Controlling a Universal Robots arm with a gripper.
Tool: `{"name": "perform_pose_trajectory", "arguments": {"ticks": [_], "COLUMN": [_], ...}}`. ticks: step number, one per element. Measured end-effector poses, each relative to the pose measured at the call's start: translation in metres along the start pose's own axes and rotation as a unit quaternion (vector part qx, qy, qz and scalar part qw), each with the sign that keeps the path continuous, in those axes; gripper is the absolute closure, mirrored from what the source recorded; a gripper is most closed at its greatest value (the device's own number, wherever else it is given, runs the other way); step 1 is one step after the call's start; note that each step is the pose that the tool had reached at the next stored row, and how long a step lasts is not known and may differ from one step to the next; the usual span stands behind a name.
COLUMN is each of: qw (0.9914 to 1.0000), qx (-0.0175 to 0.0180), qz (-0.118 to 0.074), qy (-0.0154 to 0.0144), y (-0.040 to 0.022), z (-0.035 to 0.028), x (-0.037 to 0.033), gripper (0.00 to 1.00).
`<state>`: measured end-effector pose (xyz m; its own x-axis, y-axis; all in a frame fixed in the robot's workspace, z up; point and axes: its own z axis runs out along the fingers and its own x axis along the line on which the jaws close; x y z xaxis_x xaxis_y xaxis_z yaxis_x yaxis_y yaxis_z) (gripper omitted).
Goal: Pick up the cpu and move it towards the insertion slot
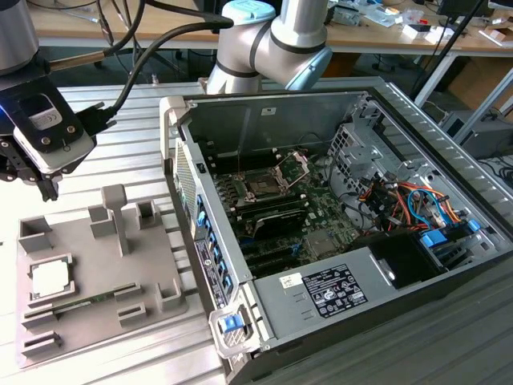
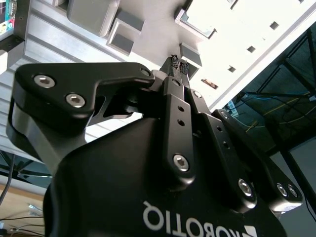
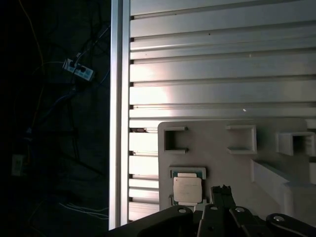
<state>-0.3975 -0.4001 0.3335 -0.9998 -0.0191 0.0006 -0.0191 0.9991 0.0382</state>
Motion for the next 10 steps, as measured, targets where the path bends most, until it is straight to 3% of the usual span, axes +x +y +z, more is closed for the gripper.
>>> {"name": "perform_pose_trajectory", "arguments": {"ticks": [10], "qw": [1.00000], "qx": [0.0000], "qz": [0.000], "qy": [0.0000], "y": [0.0000], "z": [0.0019], "x": [0.0010], "gripper": [0.89]}}
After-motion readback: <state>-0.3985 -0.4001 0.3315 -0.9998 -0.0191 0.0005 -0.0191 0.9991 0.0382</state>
